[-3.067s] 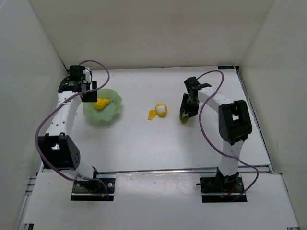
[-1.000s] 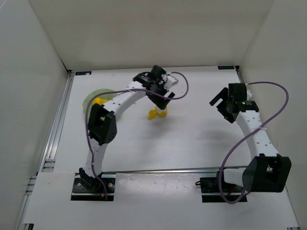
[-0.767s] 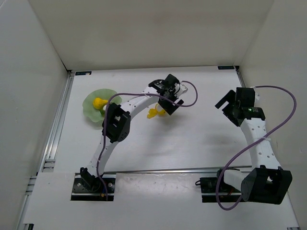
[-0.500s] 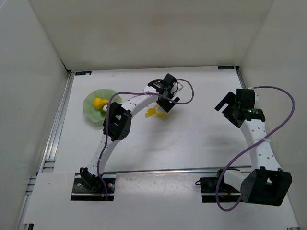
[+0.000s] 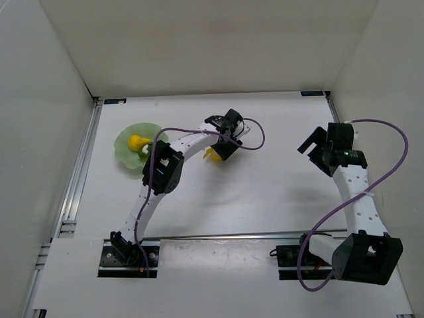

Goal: Place and organize the fake fruits in the fruit bowl

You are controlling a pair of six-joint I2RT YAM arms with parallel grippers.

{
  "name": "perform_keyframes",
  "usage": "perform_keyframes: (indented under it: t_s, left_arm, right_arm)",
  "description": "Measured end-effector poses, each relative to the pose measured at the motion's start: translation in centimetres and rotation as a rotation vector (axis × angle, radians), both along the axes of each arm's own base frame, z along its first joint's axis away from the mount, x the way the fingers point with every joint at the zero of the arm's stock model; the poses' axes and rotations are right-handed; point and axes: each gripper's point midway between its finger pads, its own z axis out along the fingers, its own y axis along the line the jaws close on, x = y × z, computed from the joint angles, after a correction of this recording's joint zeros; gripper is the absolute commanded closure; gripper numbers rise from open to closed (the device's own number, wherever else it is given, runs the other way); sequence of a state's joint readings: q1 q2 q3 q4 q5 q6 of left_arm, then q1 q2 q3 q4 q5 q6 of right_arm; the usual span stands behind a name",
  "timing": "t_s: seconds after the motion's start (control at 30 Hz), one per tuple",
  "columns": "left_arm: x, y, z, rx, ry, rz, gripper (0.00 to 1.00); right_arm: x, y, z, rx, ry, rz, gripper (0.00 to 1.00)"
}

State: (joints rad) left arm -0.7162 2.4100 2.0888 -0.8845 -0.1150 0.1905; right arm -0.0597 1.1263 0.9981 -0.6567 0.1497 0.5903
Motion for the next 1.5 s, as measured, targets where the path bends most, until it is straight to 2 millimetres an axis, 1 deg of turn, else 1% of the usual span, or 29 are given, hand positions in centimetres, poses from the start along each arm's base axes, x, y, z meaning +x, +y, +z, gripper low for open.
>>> perform_keyframes:
  t_s: [0.03,0.1,0.17,0.23,0.3,0.37,0.43,0.47,0.5,0.53,0.57,0.6,0.63,0.67,0.7,0.73,0.8,0.83,0.87,0.9,1.0,1.1,1.2,1.27,1.33,1.4,1.43,1.47,1.5]
  left_arm:
    - [-0.2,0.2,0.1,0.004,0.005,0.000,0.79]
    - [-0.7,0.7,0.4,0.014,0.015,0.001,0.79]
    - [-1.2,1.6,1.5,0.020,0.014,0.014,0.79]
    - [-1.5,2.9,3.7,0.007,-0.005,0.039,0.79]
    - [-1.0,5.1,6.8,-0.020,-0.046,0.089,0.79]
    - [0.3,9.3,10.6,-0.053,-0.120,0.190,0.79]
    - [2.1,15.1,14.1,-0.079,-0.203,0.325,0.79]
    - [3.0,18.7,15.7,-0.087,-0.252,0.410,0.77]
    - [3.7,22.3,16.7,-0.082,-0.290,0.494,0.76]
    - [4.1,25.7,17.4,-0.071,-0.317,0.571,0.73]
    - [4.3,28.7,17.4,-0.053,-0.327,0.636,0.65]
    - [4.3,31.0,17.2,-0.038,-0.327,0.685,0.61]
    - [4.2,32.8,16.5,-0.023,-0.313,0.717,0.57]
    - [4.2,33.8,15.6,-0.010,-0.293,0.733,0.54]
    - [4.1,34.6,14.6,0.001,-0.268,0.742,0.43]
    - [4.1,35.0,13.5,0.013,-0.241,0.742,0.41]
    - [4.2,35.1,11.4,0.025,-0.188,0.731,0.29]
    - [4.1,35.0,10.5,0.032,-0.165,0.723,0.16]
    - [4.1,35.0,9.8,0.038,-0.147,0.718,0.10]
    - [4.0,35.0,9.1,0.040,-0.128,0.714,0.00]
    - [3.5,35.2,8.4,0.039,-0.100,0.722,0.00]
    - [3.4,36.2,9.1,0.030,-0.113,0.755,0.00]
    - [2.9,37.3,11.4,0.004,-0.158,0.799,0.00]
    - [2.5,38.1,14.6,-0.032,-0.229,0.834,0.00]
    - [1.8,39.0,18.7,-0.071,-0.331,0.864,0.00]
    - [0.5,40.0,22.6,-0.092,-0.445,0.894,0.00]
    - [-0.4,40.5,24.0,-0.091,-0.492,0.908,0.00]
    - [-1.5,40.9,24.9,-0.084,-0.526,0.924,0.00]
    - [-2.7,41.3,25.3,-0.071,-0.546,0.936,0.00]
  right_arm:
    - [0.0,0.0,0.0,0.000,0.000,-0.001,0.00]
    - [0.0,0.0,0.0,0.001,0.000,-0.001,0.00]
    - [0.0,0.1,0.0,0.005,-0.001,0.000,0.00]
    - [0.0,0.2,0.0,0.009,-0.001,0.001,0.00]
    - [-0.1,0.3,-0.3,0.018,0.004,0.003,0.00]
    - [-0.4,0.5,-1.0,0.026,0.022,0.004,0.00]
    - [-0.8,0.5,-1.7,0.033,0.042,0.001,0.00]
    - [-1.0,0.6,-2.0,0.037,0.051,0.000,0.00]
    - [-1.1,0.6,-2.2,0.038,0.055,-0.002,0.00]
    - [-1.1,0.6,-2.2,0.041,0.056,-0.004,0.00]
    - [-1.1,0.6,-2.2,0.042,0.055,-0.005,0.00]
    - [-1.1,0.6,-2.2,0.042,0.054,-0.006,0.00]
    - [-1.1,0.6,-2.2,0.043,0.054,-0.007,0.00]
    - [-1.1,0.6,-2.2,0.043,0.054,-0.007,0.00]
    - [-1.1,0.6,-2.2,0.043,0.054,-0.007,0.00]
    - [-1.1,0.6,-2.2,0.042,0.054,-0.007,0.00]
    - [-1.0,0.6,-2.1,0.042,0.050,-0.007,0.00]
    - [-1.0,0.6,-2.0,0.041,0.048,-0.006,0.00]
    - [-0.9,0.6,-1.9,0.040,0.045,-0.006,0.00]
    - [-0.8,0.6,-1.7,0.039,0.041,-0.006,0.00]
    - [-0.6,0.5,-1.3,0.035,0.031,-0.006,0.00]
    - [-0.7,0.5,-1.3,0.033,0.032,-0.004,0.00]
    - [-0.7,0.5,-1.3,0.032,0.033,-0.003,0.00]
    - [-0.7,0.5,-1.3,0.031,0.034,-0.002,0.00]
    - [-0.7,0.5,-1.3,0.031,0.034,-0.002,0.00]
    - [-0.7,0.5,-1.3,0.031,0.034,-0.003,0.00]
    - [-0.7,0.5,-1.3,0.033,0.034,-0.003,0.00]
    - [-0.7,0.5,-1.3,0.033,0.034,-0.004,0.00]
    - [-0.7,0.5,-1.3,0.034,0.034,-0.004,0.00]
